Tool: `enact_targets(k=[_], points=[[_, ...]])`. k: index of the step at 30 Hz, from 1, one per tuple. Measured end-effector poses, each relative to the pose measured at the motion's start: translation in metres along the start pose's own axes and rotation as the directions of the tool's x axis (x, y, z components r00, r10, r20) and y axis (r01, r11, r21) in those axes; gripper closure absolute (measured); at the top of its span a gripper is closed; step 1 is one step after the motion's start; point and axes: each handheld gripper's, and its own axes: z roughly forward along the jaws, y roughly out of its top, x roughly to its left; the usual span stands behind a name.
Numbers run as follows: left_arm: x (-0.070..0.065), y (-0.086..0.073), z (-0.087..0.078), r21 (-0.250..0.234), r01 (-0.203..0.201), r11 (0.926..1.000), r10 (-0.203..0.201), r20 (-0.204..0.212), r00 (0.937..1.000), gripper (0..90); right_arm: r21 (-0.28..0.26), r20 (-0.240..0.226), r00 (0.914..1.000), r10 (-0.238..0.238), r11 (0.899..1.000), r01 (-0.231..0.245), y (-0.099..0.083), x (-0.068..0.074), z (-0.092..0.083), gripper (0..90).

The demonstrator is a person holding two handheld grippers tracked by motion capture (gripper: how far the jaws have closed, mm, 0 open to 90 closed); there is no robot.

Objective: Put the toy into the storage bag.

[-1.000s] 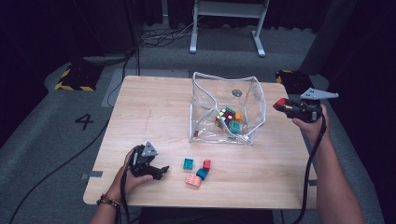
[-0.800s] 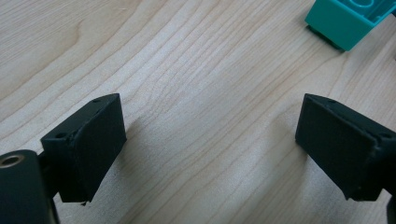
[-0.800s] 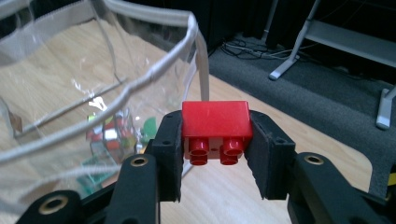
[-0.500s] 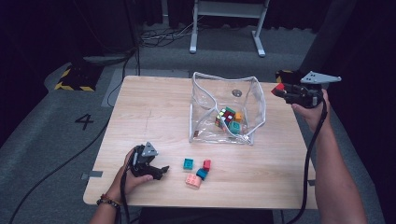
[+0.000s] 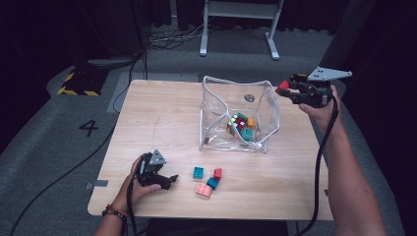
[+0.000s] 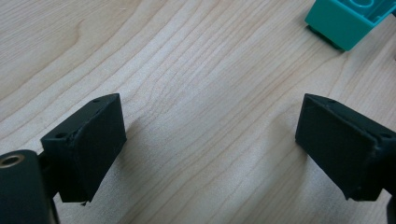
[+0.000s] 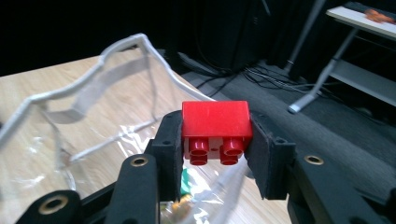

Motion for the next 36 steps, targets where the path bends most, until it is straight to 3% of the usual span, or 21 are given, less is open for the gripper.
enact_targets(k=[5, 10, 19, 24, 28, 36], points=[[0.000, 0.000, 0.000, 0.003, 0.003, 1.0000, -0.003, 0.003, 1.0000, 8.6, -0.004, -0.045, 0.9989, -0.012, 1.000, 0.012, 0.009, 0.014, 0.009, 59.1], [0.000, 0.000, 0.000, 0.002, 0.000, 1.0000, 0.000, 0.001, 1.0000, 8.6, 0.005, -0.100, 0.9935, -0.055, 0.998, 0.056, 0.016, 0.028, 0.021, 59.1], [0.000, 0.000, 0.000, 0.002, 0.003, 1.0000, -0.003, 0.003, 1.0000, 8.6, 0.069, -0.160, 0.9790, -0.126, 0.988, 0.139, 0.025, 0.052, 0.051, 59.1], [0.000, 0.000, 0.000, 0.002, 0.003, 1.0000, -0.003, 0.003, 1.0000, 8.6, 0.097, -0.186, 0.9732, -0.136, 0.983, 0.156, 0.025, 0.061, 0.067, 59.1], [0.000, 0.000, 0.000, 0.003, 0.003, 1.0000, -0.003, 0.003, 1.0000, 8.6, 0.155, -0.191, 0.9700, -0.150, 0.971, 0.181, 0.025, 0.066, 0.081, 59.1], [0.000, 0.000, 0.000, 0.001, 0.003, 1.0000, -0.003, 0.003, 1.0000, 8.6, 0.283, -0.203, 0.9611, -0.187, 0.928, 0.241, 0.021, 0.069, 0.099, 59.0]])
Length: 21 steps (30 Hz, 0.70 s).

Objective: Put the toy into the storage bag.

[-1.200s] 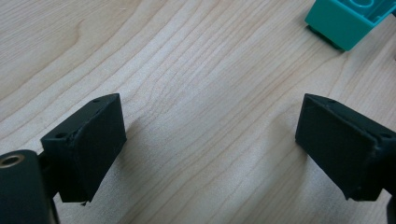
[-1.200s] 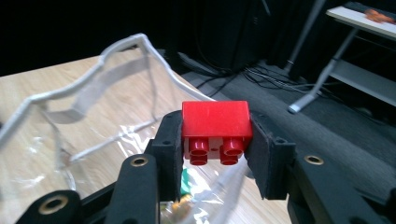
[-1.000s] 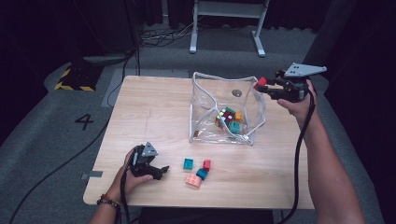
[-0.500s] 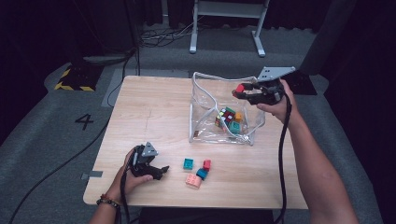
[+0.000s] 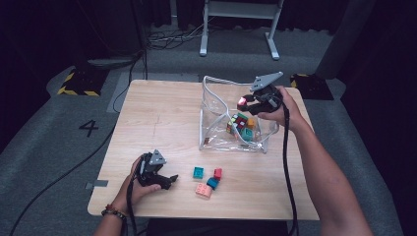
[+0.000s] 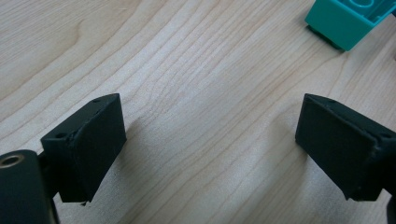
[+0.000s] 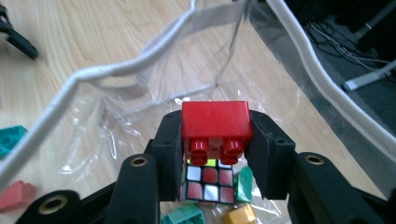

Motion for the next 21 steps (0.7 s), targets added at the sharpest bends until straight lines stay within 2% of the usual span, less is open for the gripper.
enact_targets(k=[4, 11, 16, 21], points=[[0.000, 0.000, 0.000, 0.001, 0.000, 1.0000, 0.000, 0.000, 1.0000, 8.6, 0.066, 0.000, 0.9998, -0.020, 0.998, 0.020, -0.001, -0.003, 0.003, 59.0], [0.000, 0.000, 0.000, 0.000, 0.000, 1.0000, 0.000, 0.000, 1.0000, 8.6, 0.124, 0.001, 0.9995, -0.032, 0.992, 0.031, -0.012, -0.012, 0.000, 59.0], [0.000, 0.000, 0.000, 0.000, 0.000, 1.0000, 0.000, 0.000, 1.0000, 8.7, 0.188, -0.010, 0.9990, -0.043, 0.981, 0.044, -0.024, -0.016, -0.005, 59.0], [0.000, 0.000, 0.000, 0.001, 0.000, 1.0000, 0.000, 0.000, 1.0000, 8.7, 0.205, -0.015, 0.9989, -0.045, 0.978, 0.047, -0.034, -0.019, -0.009, 59.0]])
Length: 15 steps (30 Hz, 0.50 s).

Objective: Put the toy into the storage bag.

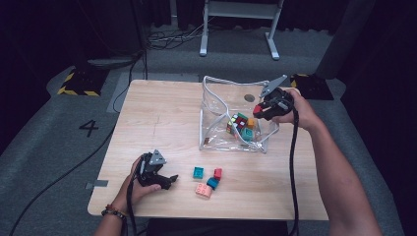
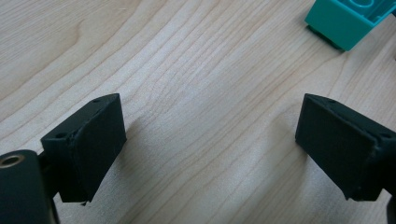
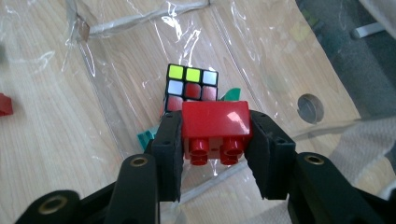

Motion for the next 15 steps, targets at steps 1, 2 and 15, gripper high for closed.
enact_targets(k=[1, 2, 15], points=[[0.000, 0.000, 0.000, -0.001, 0.000, 1.0000, 0.000, 0.000, 1.0000, 8.6, 0.003, 0.002, 1.0000, -0.010, 1.000, 0.010, -0.001, -0.001, -0.001, 58.9], [0.000, 0.000, 0.000, -0.002, -0.002, 1.0000, 0.002, -0.002, 1.0000, 8.6, 0.007, 0.007, 0.9999, -0.013, 1.000, 0.013, -0.002, -0.001, -0.002, 58.9], [0.000, 0.000, 0.000, 0.000, 0.000, 1.0000, 0.000, 0.000, 1.0000, 8.7, -0.050, -0.002, 0.9997, 0.026, 0.998, -0.026, -0.022, -0.004, -0.010, 56.3]])
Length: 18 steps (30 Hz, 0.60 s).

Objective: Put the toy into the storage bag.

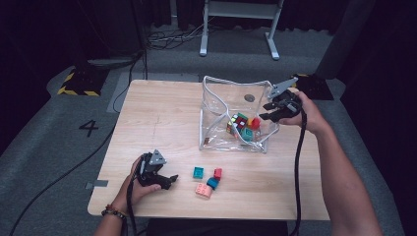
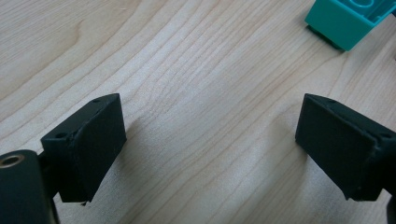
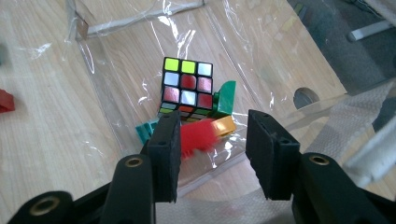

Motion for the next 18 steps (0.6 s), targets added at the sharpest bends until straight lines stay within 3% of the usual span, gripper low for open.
enact_targets(k=[2, 4, 7, 11, 18], points=[[0.000, 0.000, 0.000, -0.001, 0.000, 1.0000, 0.000, 0.000, 1.0000, 8.6, -0.014, 0.006, 0.9999, -0.008, 1.000, 0.008, -0.001, 0.001, -0.003, 55.6], [0.000, 0.000, 0.000, -0.001, -0.001, 1.0000, 0.001, -0.002, 1.0000, 8.6, -0.033, 0.003, 0.9998, 0.019, 0.999, -0.019, -0.003, 0.003, -0.007, 52.9], [0.000, 0.000, 0.000, 0.000, 0.000, 1.0000, 0.000, 0.000, 1.0000, 8.6, -0.120, -0.002, 0.9980, 0.063, 0.991, -0.063, -0.008, 0.003, -0.014, 51.7], [0.000, 0.000, 0.000, 0.000, 0.000, 1.0000, 0.000, 0.000, 1.0000, 8.6, -0.247, -0.020, 0.9944, 0.103, 0.963, -0.105, -0.019, 0.011, -0.029, 49.4], [0.000, 0.000, 0.000, 0.000, 0.000, 1.0000, 0.000, 0.000, 1.0000, 8.7, -0.352, -0.028, 0.9911, 0.130, 0.927, -0.131, -0.042, 0.031, -0.049, 47.9]])
